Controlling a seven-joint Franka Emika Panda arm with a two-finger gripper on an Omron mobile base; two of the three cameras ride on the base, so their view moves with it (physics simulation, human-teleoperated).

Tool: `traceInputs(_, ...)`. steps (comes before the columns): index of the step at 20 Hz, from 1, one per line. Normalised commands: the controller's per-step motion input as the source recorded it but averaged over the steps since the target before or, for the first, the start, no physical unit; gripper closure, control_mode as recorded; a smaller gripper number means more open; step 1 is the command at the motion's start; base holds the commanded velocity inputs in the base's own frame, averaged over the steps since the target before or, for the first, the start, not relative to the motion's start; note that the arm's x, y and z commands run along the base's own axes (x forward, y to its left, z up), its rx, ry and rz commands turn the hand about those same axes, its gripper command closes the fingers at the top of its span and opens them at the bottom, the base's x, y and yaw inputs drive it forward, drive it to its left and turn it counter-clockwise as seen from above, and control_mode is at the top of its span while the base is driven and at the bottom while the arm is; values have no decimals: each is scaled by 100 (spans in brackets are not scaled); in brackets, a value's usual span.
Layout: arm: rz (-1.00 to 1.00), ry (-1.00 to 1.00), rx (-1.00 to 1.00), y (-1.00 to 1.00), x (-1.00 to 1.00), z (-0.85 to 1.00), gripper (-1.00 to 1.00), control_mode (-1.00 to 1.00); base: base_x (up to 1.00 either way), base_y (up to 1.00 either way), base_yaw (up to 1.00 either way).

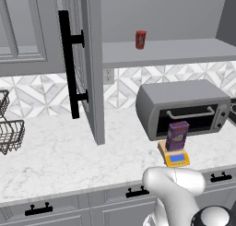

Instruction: Pick the cereal and place it on the digital scale for weighing, and close the cabinet.

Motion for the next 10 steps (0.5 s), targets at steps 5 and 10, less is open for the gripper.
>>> traceInputs(5,0,0,25,-95,-6,34,-100,-100,0,0,0)
traceInputs(10,0,3,10,-77,0,7,-100,-100,0,0,0)
